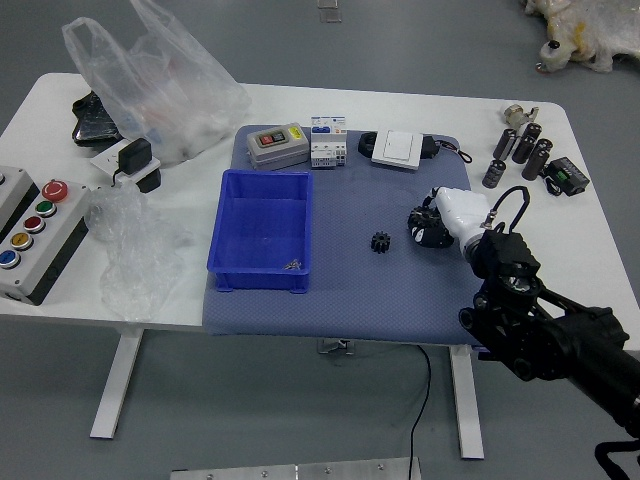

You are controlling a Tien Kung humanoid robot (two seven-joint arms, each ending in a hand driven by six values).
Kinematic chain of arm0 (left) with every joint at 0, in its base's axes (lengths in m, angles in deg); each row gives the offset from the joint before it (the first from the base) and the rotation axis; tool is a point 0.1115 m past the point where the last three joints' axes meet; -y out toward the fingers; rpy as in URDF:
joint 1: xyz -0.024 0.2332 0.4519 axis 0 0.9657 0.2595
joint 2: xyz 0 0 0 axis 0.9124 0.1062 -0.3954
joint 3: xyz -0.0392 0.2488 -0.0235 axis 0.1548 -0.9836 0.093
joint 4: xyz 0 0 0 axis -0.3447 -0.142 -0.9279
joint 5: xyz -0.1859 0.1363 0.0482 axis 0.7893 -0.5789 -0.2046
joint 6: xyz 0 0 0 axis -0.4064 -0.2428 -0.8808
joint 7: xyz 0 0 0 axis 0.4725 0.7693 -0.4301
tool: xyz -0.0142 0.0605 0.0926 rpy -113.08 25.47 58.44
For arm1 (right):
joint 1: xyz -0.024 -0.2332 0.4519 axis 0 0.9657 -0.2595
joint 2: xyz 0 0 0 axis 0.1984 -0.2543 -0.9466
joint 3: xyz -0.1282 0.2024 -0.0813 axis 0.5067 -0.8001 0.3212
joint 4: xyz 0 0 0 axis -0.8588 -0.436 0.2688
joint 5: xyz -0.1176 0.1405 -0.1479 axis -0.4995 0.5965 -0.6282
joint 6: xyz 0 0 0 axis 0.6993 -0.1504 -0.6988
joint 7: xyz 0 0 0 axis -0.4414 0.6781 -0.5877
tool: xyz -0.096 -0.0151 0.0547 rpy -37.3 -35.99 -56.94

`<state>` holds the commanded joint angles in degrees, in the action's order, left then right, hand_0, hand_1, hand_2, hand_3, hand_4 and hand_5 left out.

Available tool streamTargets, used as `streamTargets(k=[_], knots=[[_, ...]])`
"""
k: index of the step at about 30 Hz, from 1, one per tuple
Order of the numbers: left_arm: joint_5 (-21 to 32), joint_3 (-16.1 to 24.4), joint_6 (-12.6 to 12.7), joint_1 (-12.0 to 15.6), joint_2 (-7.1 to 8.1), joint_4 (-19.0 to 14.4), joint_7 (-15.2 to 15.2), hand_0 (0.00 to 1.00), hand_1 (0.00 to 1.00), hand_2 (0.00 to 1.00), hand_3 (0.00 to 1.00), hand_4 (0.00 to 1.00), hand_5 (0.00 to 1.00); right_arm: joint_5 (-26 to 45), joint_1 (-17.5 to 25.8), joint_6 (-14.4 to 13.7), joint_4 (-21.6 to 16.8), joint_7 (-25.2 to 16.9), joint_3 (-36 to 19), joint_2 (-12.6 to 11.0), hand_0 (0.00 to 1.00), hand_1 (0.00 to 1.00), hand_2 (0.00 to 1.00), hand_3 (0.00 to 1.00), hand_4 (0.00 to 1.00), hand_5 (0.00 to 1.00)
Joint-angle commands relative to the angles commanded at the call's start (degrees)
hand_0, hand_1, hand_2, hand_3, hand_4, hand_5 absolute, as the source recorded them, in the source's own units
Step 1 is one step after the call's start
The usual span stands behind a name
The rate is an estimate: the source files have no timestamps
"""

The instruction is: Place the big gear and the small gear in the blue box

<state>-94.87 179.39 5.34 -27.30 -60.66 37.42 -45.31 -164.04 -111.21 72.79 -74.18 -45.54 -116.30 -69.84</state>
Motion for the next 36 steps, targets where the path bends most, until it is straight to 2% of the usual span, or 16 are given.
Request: streamTargets(k=[5, 12, 15, 20, 24, 31, 32, 36], knots=[[0.0, 0.0, 0.0, 0.1, 0.01, 0.0, 0.0, 0.614, 0.46, 0.5, 0.643, 0.643, 0.338, -0.1, -0.1, 0.3, -2.7, 0.4, -0.6, -1.2, 0.272, 0.585, 0.511, 0.645, 0.559, 0.171], [-0.1, 0.1, 0.0, 0.2, -0.04, 0.0, 0.1, 0.614, 0.46, 0.501, 0.642, 0.644, 0.339, 1.0, -2.2, 0.3, -9.9, 0.8, 1.2, -2.5, 0.273, 0.584, 0.513, 0.644, 0.561, 0.18], [-0.2, 0.2, 0.0, 0.2, -0.05, 0.0, 0.2, 0.614, 0.46, 0.5, 0.643, 0.647, 0.353, 3.2, -3.8, -0.1, -13.3, -0.4, 4.1, -2.1, 0.27, 0.583, 0.516, 0.648, 0.557, 0.184], [-0.5, 0.3, 0.0, 0.3, -0.04, 0.0, 0.4, 0.614, 0.461, 0.501, 0.641, 0.648, 0.356, 6.7, -7.2, -1.0, -16.5, -4.8, 9.3, -0.6, 0.272, 0.576, 0.511, 0.645, 0.56, 0.192], [-0.7, 0.4, -0.1, 0.3, 0.04, 0.0, 0.5, 0.614, 0.461, 0.501, 0.641, 0.648, 0.356, 7.7, -10.1, -0.9, -17.2, -7.1, 13.7, 0.9, 0.272, 0.576, 0.511, 0.645, 0.56, 0.192], [-0.9, 0.4, -0.1, 0.3, 0.07, 0.0, 0.7, 0.614, 0.46, 0.501, 0.643, 0.649, 0.355, 8.1, -12.8, 1.0, -16.7, -7.8, 18.6, 2.4, 0.281, 0.584, 0.529, 0.653, 0.555, 0.181], [-0.9, 0.4, -0.1, 0.3, 0.06, 0.0, 0.8, 0.614, 0.46, 0.501, 0.641, 0.651, 0.357, 8.0, -12.9, 1.4, -16.6, -7.6, 18.8, 2.5, 0.347, 0.684, 0.742, 0.691, 0.537, 0.2], [-1.0, 0.4, -0.1, 0.4, 0.12, 0.0, 0.9, 0.614, 0.46, 0.501, 0.641, 0.651, 0.357, 7.8, -13.3, 2.7, -15.3, -6.8, 19.5, 3.0, 0.347, 0.684, 0.742, 0.691, 0.537, 0.2]])
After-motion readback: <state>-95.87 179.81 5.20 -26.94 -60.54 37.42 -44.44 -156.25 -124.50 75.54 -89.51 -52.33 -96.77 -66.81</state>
